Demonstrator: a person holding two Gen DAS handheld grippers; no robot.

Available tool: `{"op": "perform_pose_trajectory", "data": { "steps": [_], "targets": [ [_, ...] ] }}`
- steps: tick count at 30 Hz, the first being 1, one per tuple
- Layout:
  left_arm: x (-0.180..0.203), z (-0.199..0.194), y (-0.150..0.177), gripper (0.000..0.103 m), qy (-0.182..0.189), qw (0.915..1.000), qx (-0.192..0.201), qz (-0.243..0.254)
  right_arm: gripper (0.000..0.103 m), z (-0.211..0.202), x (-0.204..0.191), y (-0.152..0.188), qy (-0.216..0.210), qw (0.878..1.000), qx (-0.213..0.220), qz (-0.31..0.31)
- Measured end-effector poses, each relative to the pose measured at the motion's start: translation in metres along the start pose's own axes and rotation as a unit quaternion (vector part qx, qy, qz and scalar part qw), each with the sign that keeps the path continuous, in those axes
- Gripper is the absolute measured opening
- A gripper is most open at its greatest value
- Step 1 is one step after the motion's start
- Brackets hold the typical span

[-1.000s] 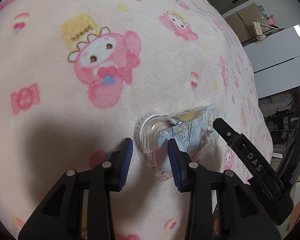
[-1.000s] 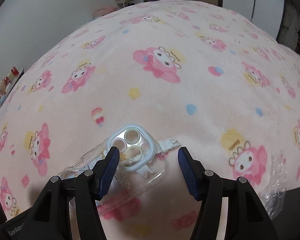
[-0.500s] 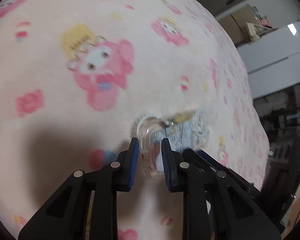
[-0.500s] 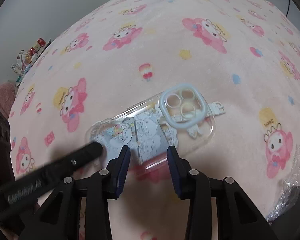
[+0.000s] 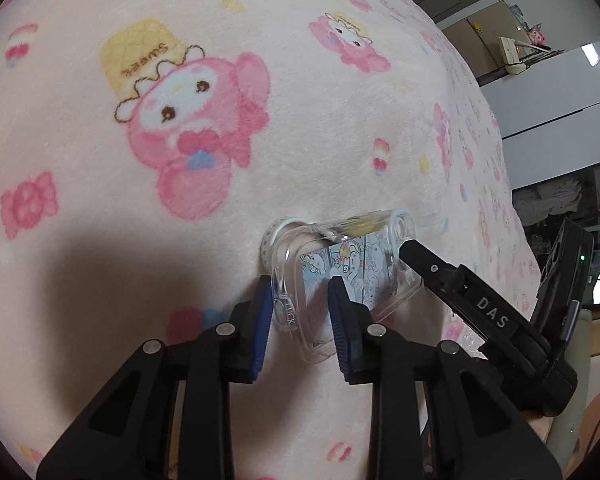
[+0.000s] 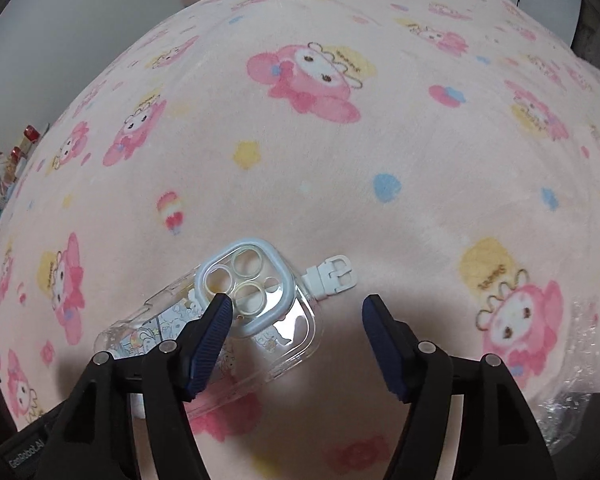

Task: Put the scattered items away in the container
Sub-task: 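Grasp the clear phone case by its edge with the right gripper, then lift the phone case with its dangling white strap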

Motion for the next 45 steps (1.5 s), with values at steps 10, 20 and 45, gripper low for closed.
{"op": "perform_pose_trajectory", "data": {
  "steps": [10,20,45],
  "targets": [
    [0.004,-0.021,0.005,0.049,-0.056,0.9962,0.000,0.066,0.047,-0.030,-0.003,0.054,-0.068,0.994,-0.089,-0.011],
    [-0.017,-0.021,0.002,0.049,-0.066,0.9965,-0.002,0.051,0.048,-0.039,-0.004,0.066,-0.046,0.997,-0.062,-0.019],
    [0.030,-0.006,0.032,0.059,-0.089,0.9787,-0.055,0.177,0.051,-0.037,0.017,0.107,-0.050,0.993,-0.098,0.041]
  ]
}}
Point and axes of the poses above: each gripper's, at about its wrist camera, not at the fingertips, and z roughly the way its jaws point, x to its right, y to its underside, the point moved 4 cm from there along z, roughly the way its jaws point, and after that the axes turned 8 degrees about z, right-handed, at the moved point
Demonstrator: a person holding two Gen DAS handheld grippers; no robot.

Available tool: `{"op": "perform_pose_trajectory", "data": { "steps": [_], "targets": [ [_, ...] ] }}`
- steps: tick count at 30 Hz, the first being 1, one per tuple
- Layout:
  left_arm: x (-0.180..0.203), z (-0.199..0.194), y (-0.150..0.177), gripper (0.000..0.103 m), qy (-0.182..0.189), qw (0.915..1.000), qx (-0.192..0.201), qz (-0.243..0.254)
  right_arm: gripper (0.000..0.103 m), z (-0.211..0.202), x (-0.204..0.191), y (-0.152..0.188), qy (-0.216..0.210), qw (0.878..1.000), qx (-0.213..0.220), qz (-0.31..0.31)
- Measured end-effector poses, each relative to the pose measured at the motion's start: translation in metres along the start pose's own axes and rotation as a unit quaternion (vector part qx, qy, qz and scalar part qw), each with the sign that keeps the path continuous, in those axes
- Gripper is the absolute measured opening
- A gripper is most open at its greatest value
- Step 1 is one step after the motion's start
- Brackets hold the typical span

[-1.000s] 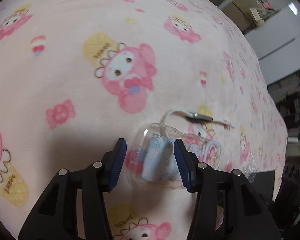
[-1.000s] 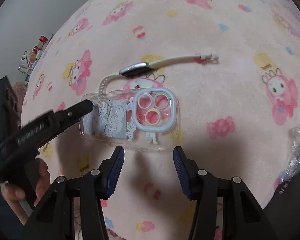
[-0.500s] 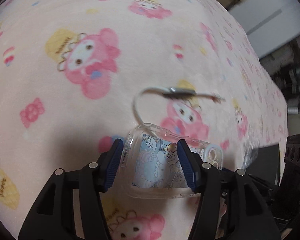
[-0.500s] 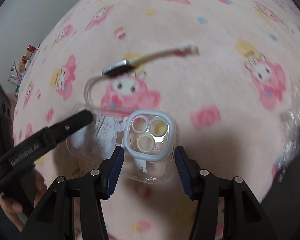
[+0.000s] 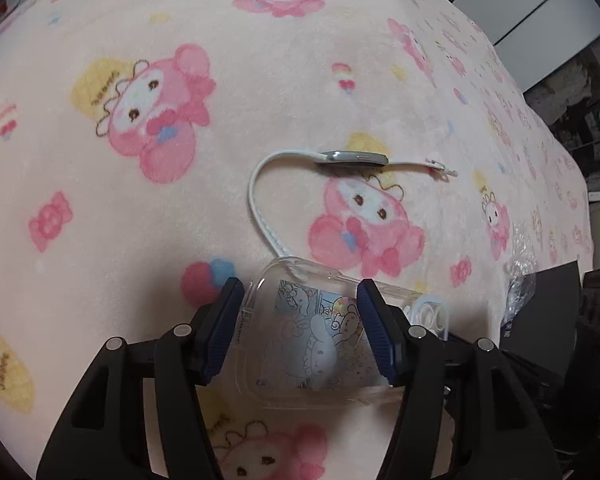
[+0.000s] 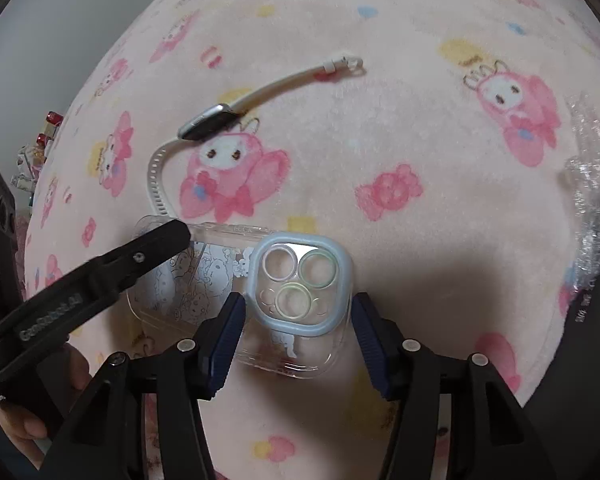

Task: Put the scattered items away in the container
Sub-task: 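Lift the phone case with its dangling white strap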

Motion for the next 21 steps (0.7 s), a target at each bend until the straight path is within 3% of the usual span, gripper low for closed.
{"op": "perform_pose_trajectory", "data": {
  "steps": [3,9,15,21],
  "targets": [
    [0.010,-0.017,0.002,0.059,0.022,0.9996,0.018,0.004,0.051,-0.020,0.001,0.009,-0.003,1.000,0.015,0.003],
    [0.057,-0.072,0.015,0.059,0.057,0.9950,0.058,0.057,0.051,-0.085,0.007,0.039,-0.005,0.997,0.076,0.024],
    [0.114,-0.117,0.048,0.059,0.122,0.9857,0.075,0.088,0.051,-0.176,0.035,0.075,-0.007,0.989,0.144,0.034],
    [0.178,-0.151,0.078,0.059,0.153,0.9761,0.082,0.132,0.051,-0.244,0.073,0.113,-0.007,0.976,0.209,0.052]
  ]
}}
Point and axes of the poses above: each gripper's, at about its wrist camera, not at the fingertips, and z roughly the way its jaws point, x to its right, y to its underside, the point moved 4 cm from there along z, roughly the way its jaws point, and after that the axes turned 8 degrees about z, right-handed, at the moved point
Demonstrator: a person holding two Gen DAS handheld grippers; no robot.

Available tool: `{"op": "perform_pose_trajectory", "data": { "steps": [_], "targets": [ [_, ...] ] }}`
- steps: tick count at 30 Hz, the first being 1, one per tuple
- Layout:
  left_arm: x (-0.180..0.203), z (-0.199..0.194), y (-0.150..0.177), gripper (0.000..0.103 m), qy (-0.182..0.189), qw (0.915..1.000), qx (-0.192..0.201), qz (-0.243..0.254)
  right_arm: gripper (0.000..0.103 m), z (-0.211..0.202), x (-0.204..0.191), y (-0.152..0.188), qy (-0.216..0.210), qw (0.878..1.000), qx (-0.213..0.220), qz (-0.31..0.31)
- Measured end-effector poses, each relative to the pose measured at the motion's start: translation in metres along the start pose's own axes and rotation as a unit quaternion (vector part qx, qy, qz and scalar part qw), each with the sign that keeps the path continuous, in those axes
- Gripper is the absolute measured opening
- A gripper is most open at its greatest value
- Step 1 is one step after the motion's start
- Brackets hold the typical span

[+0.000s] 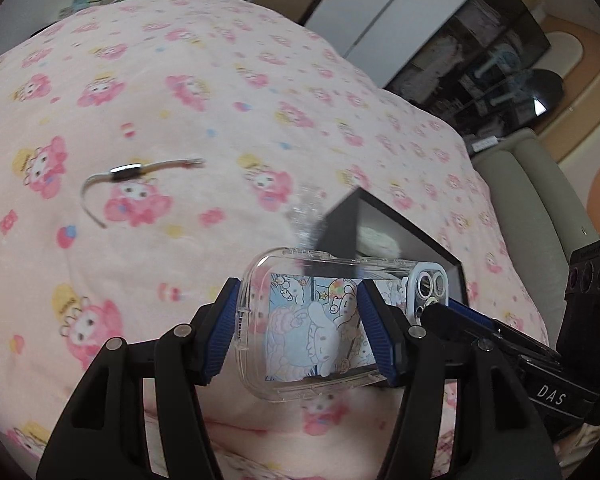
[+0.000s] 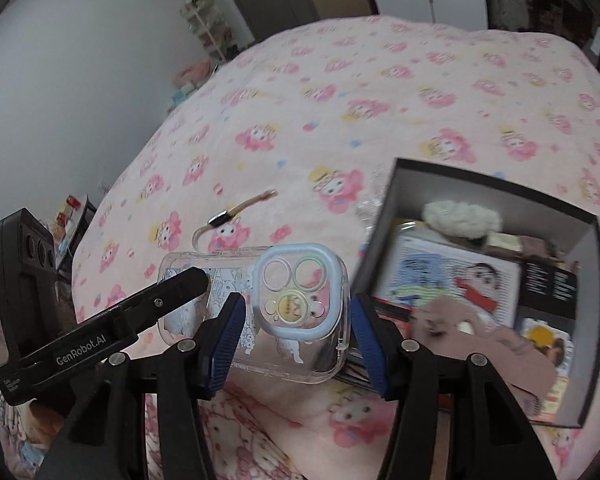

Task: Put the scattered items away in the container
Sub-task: 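Lift the phone case with its dangling white strap, then carry the phone case over the black box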

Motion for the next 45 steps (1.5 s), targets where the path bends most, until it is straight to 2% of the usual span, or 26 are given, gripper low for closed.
{"op": "perform_pose_trajectory", "data": {
  "steps": [4,8,10,15,21,26,34,36,39,41,42,45],
  "targets": [
    [0.043,0.016,-0.001,0.059,0.008,0.9996,-0.009,0.024,0.051,-0.025,0.036,0.002,-0.003,1.000,0.023,0.019],
    [0.085,0.053,-0.007,0.059,0.020,0.9980,-0.037,0.047,0.051,-0.034,0.086,-0.006,0.010,0.998,0.035,0.047],
    [0.104,0.075,-0.012,0.059,0.014,0.9964,-0.048,0.068,0.051,-0.034,0.109,-0.014,0.013,0.997,0.039,0.058],
    [0.136,0.133,-0.020,0.059,0.002,0.9924,-0.081,0.093,0.051,-0.021,0.166,-0.033,0.020,0.994,0.045,0.093],
    [0.142,0.185,-0.010,0.059,-0.033,0.9846,-0.129,0.114,0.051,0.016,0.217,-0.026,-0.003,0.989,0.004,0.150],
    [0.130,0.207,-0.001,0.061,-0.058,0.9807,-0.154,0.106,0.051,0.046,0.221,-0.019,0.018,0.989,-0.030,0.144],
    [0.125,0.223,0.006,0.062,-0.067,0.9749,-0.183,0.107,0.051,0.065,0.223,-0.011,0.047,0.988,-0.053,0.139],
    [0.125,0.227,0.008,0.066,-0.076,0.9724,-0.190,0.112,0.051,0.073,0.223,-0.009,0.055,0.986,-0.069,0.142],
    [0.125,0.226,0.010,0.067,-0.071,0.9706,-0.204,0.106,0.051,0.071,0.224,-0.010,0.056,0.986,-0.066,0.145],
    [0.125,0.217,0.008,0.059,-0.078,0.9712,-0.201,0.102,0.051,0.070,0.227,-0.009,0.044,0.984,-0.072,0.156],
    [0.128,0.207,0.005,0.052,-0.083,0.9736,-0.184,0.106,0.051,0.070,0.228,-0.008,0.039,0.984,-0.075,0.160],
    [0.141,0.185,0.006,0.049,-0.093,0.9743,-0.156,0.134,0.051,0.062,0.228,-0.010,0.045,0.986,-0.067,0.149]
  ]
}}
Point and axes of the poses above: each gripper's, at about its wrist camera, not at the fingertips, and z roughly the way its jaws point, x to its right, y to its underside, the point moved 4 cm from there along z, roughly the way its jaws point, and after that the axes turned 8 degrees about z, right-handed, at the moved point
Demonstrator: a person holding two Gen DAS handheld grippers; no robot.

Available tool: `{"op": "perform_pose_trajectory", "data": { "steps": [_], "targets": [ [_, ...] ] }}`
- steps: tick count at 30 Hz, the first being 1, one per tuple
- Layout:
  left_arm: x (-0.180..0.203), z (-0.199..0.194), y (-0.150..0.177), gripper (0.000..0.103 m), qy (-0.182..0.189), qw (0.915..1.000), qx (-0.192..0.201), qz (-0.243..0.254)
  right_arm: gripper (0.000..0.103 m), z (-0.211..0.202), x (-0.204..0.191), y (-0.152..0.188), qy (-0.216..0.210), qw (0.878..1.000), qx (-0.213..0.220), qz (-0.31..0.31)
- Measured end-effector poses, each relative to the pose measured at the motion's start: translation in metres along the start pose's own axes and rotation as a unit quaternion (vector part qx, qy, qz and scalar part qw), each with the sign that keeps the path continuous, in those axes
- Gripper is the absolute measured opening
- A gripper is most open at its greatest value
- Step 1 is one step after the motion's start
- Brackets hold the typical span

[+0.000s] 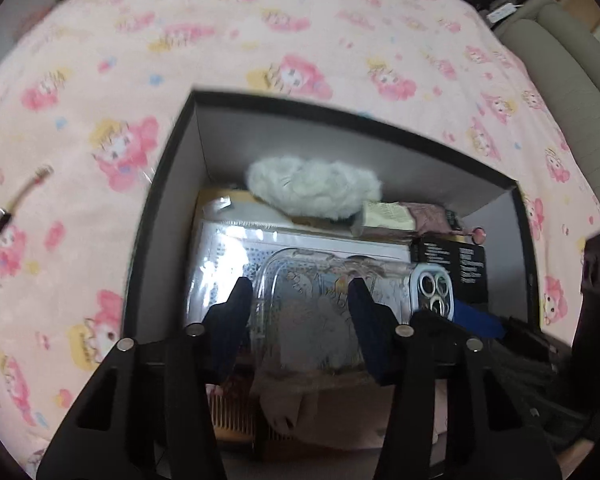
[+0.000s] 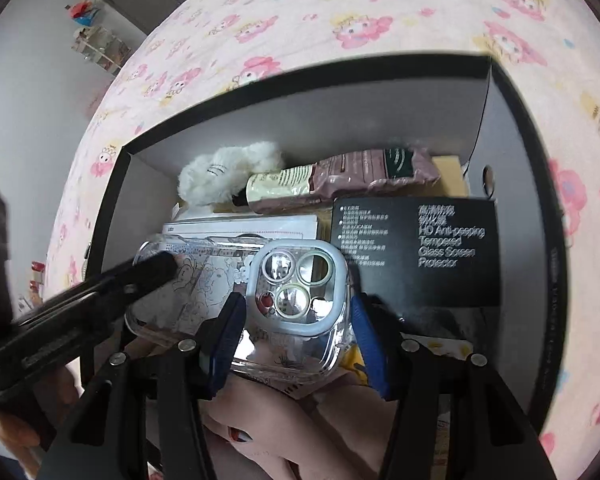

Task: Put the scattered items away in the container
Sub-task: 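Carry the phone case over the black box, then lower the phone case into the box and open the right gripper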

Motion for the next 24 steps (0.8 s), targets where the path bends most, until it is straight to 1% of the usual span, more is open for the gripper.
{"op": "perform_pose_trajectory", "data": {
  "steps": [3,5,6,7,9,11,14,17,18,19,20,21,22,24],
  "targets": [
    [0.012,-0.005,0.008,0.048,-0.003,0.9994,-0.008,0.034,0.052,-0.012,0.000,-0.001,0.019,0.999,0.024,-0.017],
    [0.015,-0.002,0.013,0.048,0.014,0.9989,-0.021,0.040,0.052,-0.020,0.003,0.000,0.035,0.998,0.038,-0.020],
    [0.015,0.001,0.014,0.047,0.023,0.9987,-0.029,0.034,0.051,-0.024,0.006,0.000,0.043,0.998,0.046,-0.020],
    [0.016,0.002,0.014,0.045,0.017,0.9990,-0.030,0.030,0.049,-0.026,0.009,0.001,0.041,0.998,0.049,-0.020],
    [0.017,0.001,0.014,0.043,-0.005,0.9996,-0.014,0.024,0.049,-0.026,0.010,0.000,0.030,0.999,0.042,-0.018],
    [0.016,-0.003,0.015,0.041,-0.021,0.9996,-0.001,0.021,0.049,-0.025,0.010,0.000,0.033,0.998,0.041,-0.019],
    [0.021,-0.003,0.014,0.041,0.001,0.9997,-0.005,0.023,0.049,-0.021,0.008,0.002,0.035,0.999,0.030,-0.023],
    [0.025,-0.008,0.014,0.041,-0.003,0.9993,0.000,0.037,0.049,-0.012,0.004,0.001,0.035,0.999,0.017,-0.020],
    [0.028,-0.006,0.016,0.041,0.011,0.9991,-0.007,0.041,0.049,-0.011,0.003,0.001,0.037,0.999,0.016,-0.020],
    [0.030,-0.003,0.017,0.041,0.034,0.9982,-0.019,0.046,0.050,-0.011,0.003,0.001,0.036,0.999,0.015,-0.022],
    [0.032,0.001,0.020,0.041,0.061,0.9962,-0.036,0.050,0.050,-0.011,0.001,0.002,0.024,0.999,0.011,-0.021],
    [0.033,0.005,0.022,0.040,0.078,0.9946,-0.049,0.048,0.046,-0.010,0.000,0.003,0.005,1.000,0.002,-0.017],
    [0.031,0.009,0.023,0.040,0.075,0.9944,-0.057,0.047,0.045,-0.009,0.000,0.003,-0.005,1.000,-0.008,-0.009],
    [0.024,0.017,0.021,0.039,0.033,0.9963,-0.061,0.050,0.045,-0.012,0.002,0.002,-0.037,0.999,-0.011,0.006]
  ]
}}
Point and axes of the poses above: each gripper's, at about its wrist camera, not at the fingertips, and z roughly the way its jaws point, x to its right, y to its underside, the point moved 4 cm from there along z, roughly the way its jaws point, and after that the axes turned 8 degrees about z, right-handed, at the moved point
